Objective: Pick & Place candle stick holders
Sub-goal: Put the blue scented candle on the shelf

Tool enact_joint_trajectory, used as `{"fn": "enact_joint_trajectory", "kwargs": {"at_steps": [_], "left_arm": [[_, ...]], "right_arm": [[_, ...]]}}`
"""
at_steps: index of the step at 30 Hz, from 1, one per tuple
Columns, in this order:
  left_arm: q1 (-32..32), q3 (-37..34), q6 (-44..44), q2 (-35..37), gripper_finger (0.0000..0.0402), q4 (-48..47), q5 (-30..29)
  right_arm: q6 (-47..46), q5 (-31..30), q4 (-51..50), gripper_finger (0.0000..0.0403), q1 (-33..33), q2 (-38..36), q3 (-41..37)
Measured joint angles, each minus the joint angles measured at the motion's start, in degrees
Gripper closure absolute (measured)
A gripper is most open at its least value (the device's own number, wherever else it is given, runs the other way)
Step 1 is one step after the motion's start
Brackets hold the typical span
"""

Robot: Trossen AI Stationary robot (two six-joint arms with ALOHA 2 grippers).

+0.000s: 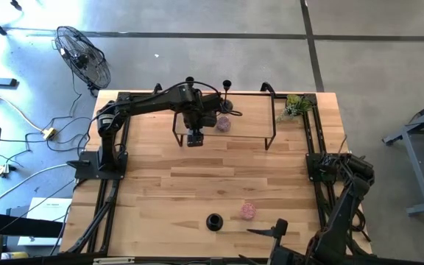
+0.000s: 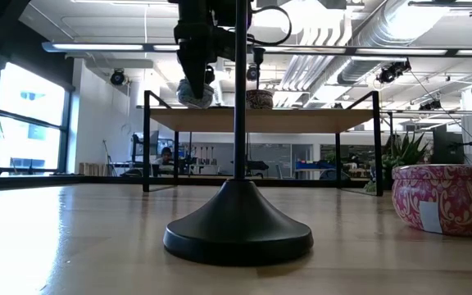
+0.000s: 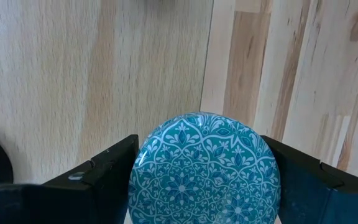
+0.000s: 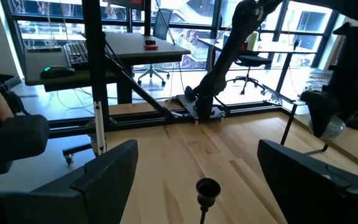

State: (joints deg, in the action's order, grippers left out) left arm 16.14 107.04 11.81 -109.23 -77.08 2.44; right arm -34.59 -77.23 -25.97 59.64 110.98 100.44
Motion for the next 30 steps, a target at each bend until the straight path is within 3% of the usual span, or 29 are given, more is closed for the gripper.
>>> {"fn": "enact_joint_trajectory", "kwargs": {"at_steps": [8, 16, 30], "left_arm": [[0.01, 0.0, 0.08, -0.01, 0.0113, 0.0, -0.03], [0.02, 0.0, 0.67, -0.02, 0.0113, 0.0, -0.04], [0.0, 0.0, 1.88, -0.04, 0.0113, 0.94, 0.24]], "right_arm": [[0.11, -0.76, 0.08, 0.0075, 0.08, 0.0, 0.0], [0.2, -5.88, 0.08, 0.0075, 1.3, 0.0, 0.0], [6.58, -9.68, 0.18, 0.0075, 1.14, 0.0, 0.0]]}}
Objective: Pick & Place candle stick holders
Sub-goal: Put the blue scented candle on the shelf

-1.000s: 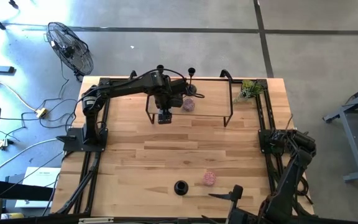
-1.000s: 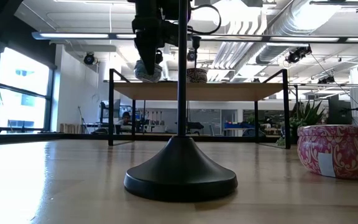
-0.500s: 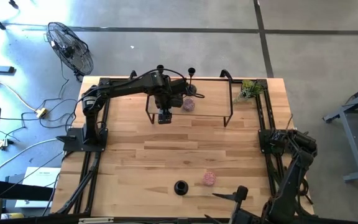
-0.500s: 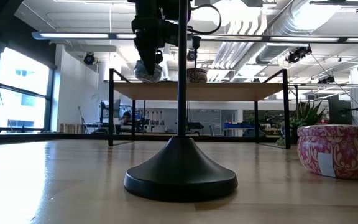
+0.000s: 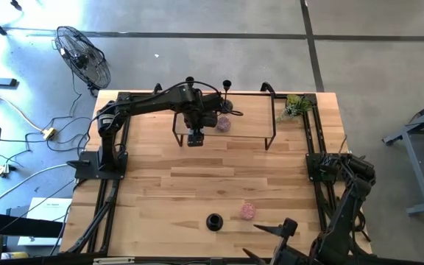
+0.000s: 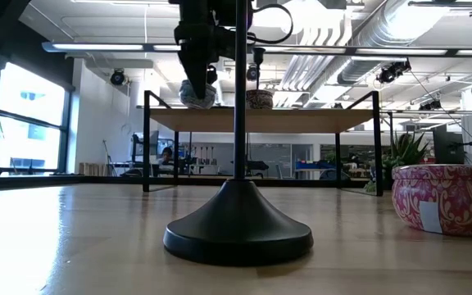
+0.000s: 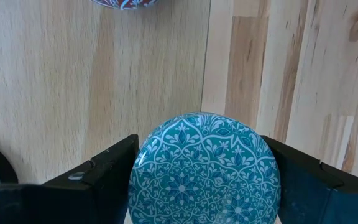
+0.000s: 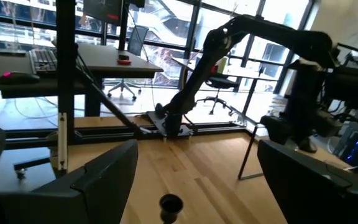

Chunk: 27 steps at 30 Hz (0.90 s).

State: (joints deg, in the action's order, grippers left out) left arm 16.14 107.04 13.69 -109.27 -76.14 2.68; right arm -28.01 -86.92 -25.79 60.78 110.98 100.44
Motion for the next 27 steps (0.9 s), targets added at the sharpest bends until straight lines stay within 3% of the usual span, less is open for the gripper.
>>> {"fn": "enact_joint_trajectory", "kwargs": {"at_steps": [27], "left_arm": [[3.69, 0.0, -0.62, 0.0, 0.0113, 0.35, -2.05]], "right_arm": [[3.94, 1.49, -0.05, 0.0075, -0.05, 0.0, 0.0]]}}
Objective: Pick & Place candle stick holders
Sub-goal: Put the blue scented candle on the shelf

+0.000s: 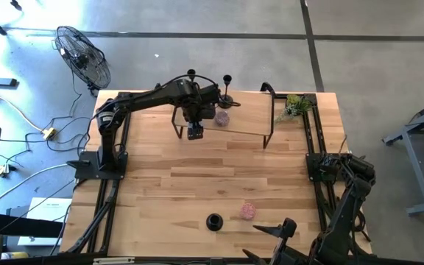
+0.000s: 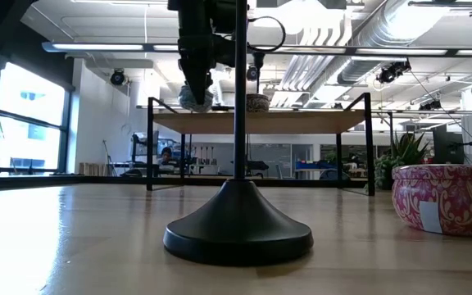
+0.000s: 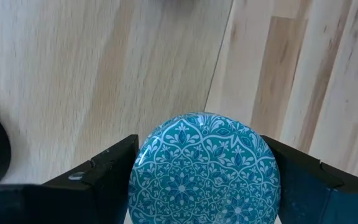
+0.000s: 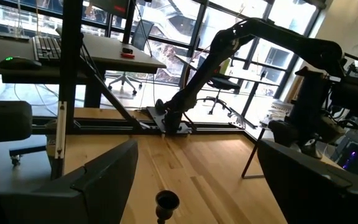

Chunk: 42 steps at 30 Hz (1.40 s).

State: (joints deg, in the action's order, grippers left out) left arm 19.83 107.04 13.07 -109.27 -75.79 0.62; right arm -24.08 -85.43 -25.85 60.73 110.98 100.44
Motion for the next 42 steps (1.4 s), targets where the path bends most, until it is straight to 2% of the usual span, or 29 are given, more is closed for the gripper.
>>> {"fn": "enact_joint_trajectory", "kwargs": {"at_steps": [11, 17, 21, 29, 36, 42], "left_arm": [[-0.46, 0.0, 0.14, 0.15, 0.0113, -0.15, 0.4], [-0.35, 0.0, 0.17, 0.26, 0.0113, -0.17, -0.47], [-0.35, 0.0, 0.35, 0.31, 0.0113, -0.15, -3.09], [-0.3, 1.36, 1.16, 0.4, 0.0113, 1.28, -3.34], [-0.08, 3.18, 1.56, 0.44, 0.0113, 1.79, -5.02], [3.32, 3.43, 0.77, 0.46, 0.0113, 1.77, -0.41]], "right_arm": [[-0.18, 0.16, 0.0, 0.0075, 0.0, 0.02, 0.0], [-0.53, 0.35, 0.0, 0.0075, 0.0, 0.02, 0.0], [-1.4, 0.37, -0.02, 0.0075, 0.0, 0.02, 0.0], [-1.6, 0.58, -0.02, 0.0075, -0.03, 0.02, 0.0], [-1.62, 3.42, -0.02, 0.0075, -0.74, 0.02, 0.0], [-1.55, 4.9, 0.0, 0.0075, -1.48, 0.02, 0.0]]}}
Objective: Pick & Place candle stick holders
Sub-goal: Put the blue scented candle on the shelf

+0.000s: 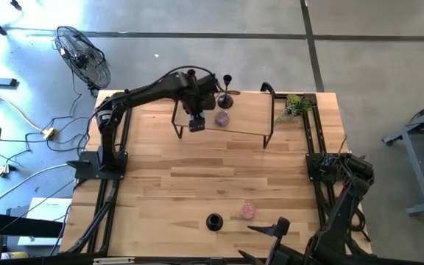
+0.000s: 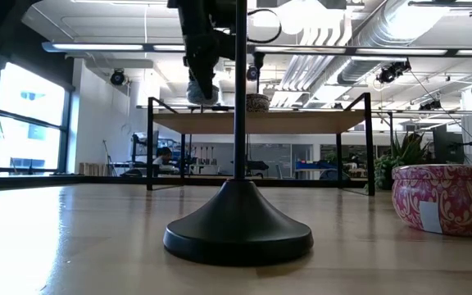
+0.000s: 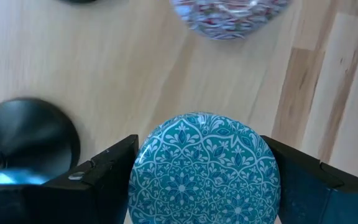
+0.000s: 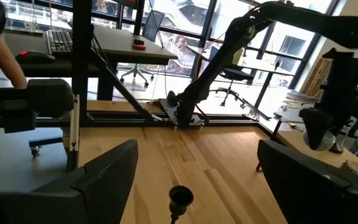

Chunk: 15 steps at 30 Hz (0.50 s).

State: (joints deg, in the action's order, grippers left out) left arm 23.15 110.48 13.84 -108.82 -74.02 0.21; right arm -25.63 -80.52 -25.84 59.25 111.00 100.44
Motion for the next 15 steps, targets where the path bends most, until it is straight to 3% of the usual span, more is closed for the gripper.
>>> {"fn": "enact_joint_trajectory", "kwargs": {"at_steps": [6, 15], "left_arm": [[2.11, 0.02, -0.58, 0.0, 0.0113, 0.0, 3.45], [1.97, 0.02, -0.14, 0.0, 0.0113, 1.08, 3.28]], "right_arm": [[0.13, 0.14, 0.0, 0.0075, -0.15, 0.0, 0.0], [0.15, 0.19, -0.03, 0.0075, -0.16, 0.02, 0.0]]}}
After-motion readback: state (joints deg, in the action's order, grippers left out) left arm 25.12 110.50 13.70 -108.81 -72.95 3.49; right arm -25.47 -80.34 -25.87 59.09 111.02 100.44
